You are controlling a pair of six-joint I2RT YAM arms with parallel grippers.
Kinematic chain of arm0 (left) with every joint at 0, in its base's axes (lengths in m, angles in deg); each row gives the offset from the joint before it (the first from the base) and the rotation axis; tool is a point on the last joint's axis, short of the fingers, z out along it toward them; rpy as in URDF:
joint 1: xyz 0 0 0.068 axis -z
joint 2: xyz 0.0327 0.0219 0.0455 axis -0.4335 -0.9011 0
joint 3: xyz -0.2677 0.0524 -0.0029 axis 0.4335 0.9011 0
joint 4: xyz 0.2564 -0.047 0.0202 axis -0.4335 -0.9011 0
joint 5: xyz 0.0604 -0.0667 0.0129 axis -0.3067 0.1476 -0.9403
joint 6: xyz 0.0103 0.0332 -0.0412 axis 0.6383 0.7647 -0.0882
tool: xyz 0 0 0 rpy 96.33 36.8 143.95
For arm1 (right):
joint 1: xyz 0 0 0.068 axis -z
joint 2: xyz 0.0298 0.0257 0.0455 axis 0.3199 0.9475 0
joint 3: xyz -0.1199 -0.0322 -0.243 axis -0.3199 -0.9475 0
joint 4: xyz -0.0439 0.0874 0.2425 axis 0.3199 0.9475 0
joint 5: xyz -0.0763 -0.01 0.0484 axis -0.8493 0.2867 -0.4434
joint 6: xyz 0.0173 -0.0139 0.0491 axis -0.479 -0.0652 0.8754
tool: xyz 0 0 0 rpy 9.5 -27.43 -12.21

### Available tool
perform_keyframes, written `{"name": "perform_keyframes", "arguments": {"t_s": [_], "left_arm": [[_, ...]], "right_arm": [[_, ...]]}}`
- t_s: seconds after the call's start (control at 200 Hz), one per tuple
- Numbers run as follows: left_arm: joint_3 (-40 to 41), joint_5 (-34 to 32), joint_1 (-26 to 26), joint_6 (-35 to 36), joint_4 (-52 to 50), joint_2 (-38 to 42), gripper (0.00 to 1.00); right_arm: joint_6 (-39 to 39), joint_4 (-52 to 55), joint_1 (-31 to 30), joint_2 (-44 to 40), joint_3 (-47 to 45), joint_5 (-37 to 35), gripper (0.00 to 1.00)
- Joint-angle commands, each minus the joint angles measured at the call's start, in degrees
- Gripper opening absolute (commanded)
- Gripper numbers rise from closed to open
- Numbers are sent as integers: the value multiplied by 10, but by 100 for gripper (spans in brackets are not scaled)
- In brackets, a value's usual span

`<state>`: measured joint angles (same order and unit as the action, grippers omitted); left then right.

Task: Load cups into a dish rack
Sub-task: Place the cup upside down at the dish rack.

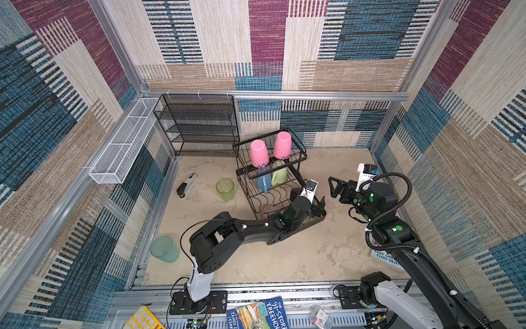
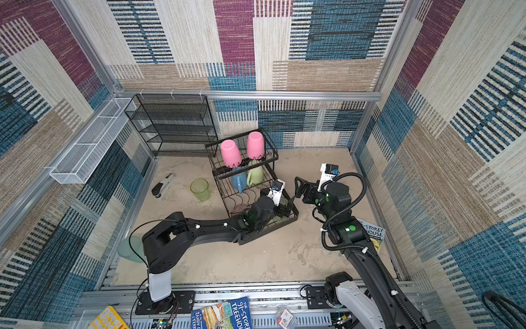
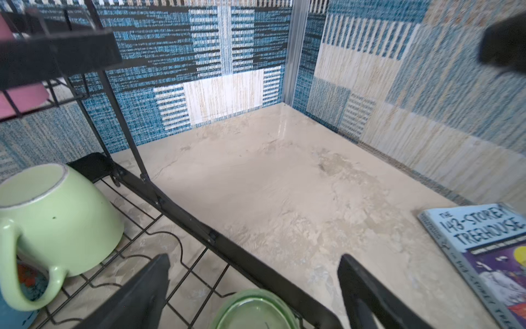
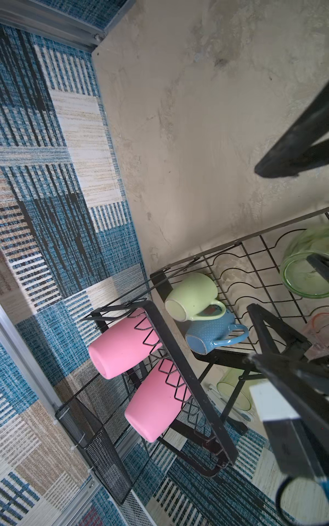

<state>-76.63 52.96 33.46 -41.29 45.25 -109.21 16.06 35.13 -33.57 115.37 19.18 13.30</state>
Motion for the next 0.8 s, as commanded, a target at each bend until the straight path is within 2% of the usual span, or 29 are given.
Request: {"name": "perform_keyframes", "arguments": {"t_s": [0.0, 0.11, 0.21, 0.421, 0.796], "left_arm": [[10, 27, 0, -4, -34, 31, 94], [19, 42, -1, -21, -70, 72, 92], [21, 33, -1, -50, -143, 116, 91], [54, 13, -10, -136, -304, 236, 89], [162, -27, -38, -313, -571, 459, 88]], "right_arm": [[-7, 15, -1, 1, 12, -15, 97], [-13, 31, -1, 3, 22, -14, 96], [-19, 53, -1, 6, 33, 3, 94], [3, 57, -17, 3, 31, 74, 84], [115, 6, -221, 88, -4, 36, 69]]}}
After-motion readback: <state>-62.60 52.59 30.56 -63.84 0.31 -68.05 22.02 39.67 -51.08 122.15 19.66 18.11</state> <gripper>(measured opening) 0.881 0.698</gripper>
